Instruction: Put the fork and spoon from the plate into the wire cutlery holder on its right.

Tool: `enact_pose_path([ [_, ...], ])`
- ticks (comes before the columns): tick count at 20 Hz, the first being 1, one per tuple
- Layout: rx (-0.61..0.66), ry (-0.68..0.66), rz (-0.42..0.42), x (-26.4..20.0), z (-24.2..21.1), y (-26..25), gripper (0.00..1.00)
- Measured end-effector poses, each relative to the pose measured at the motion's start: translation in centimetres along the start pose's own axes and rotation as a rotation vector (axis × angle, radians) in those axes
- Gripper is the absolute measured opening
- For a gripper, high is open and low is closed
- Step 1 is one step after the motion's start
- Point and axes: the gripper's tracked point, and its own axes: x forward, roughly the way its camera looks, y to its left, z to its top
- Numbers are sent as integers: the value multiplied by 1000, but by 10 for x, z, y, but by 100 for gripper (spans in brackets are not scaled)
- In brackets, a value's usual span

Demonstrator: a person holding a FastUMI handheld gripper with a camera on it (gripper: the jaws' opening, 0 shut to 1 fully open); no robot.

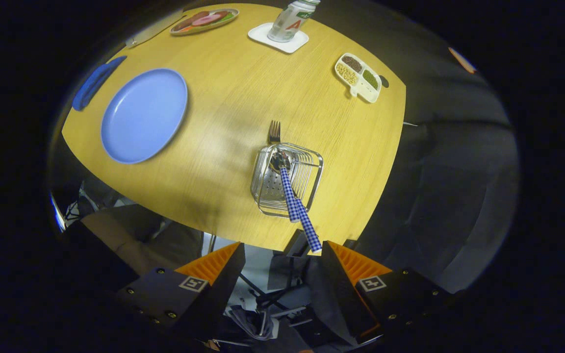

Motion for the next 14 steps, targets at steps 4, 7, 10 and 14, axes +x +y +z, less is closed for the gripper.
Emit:
enact_pose_path([
  [4,103,-213,80,-15,30,41,96],
  [7,192,-396,125,-21,59,70,96],
  [10,244,-470,184,-19,73,97,96],
  [14,334,-685,185,-49,103,106,96],
])
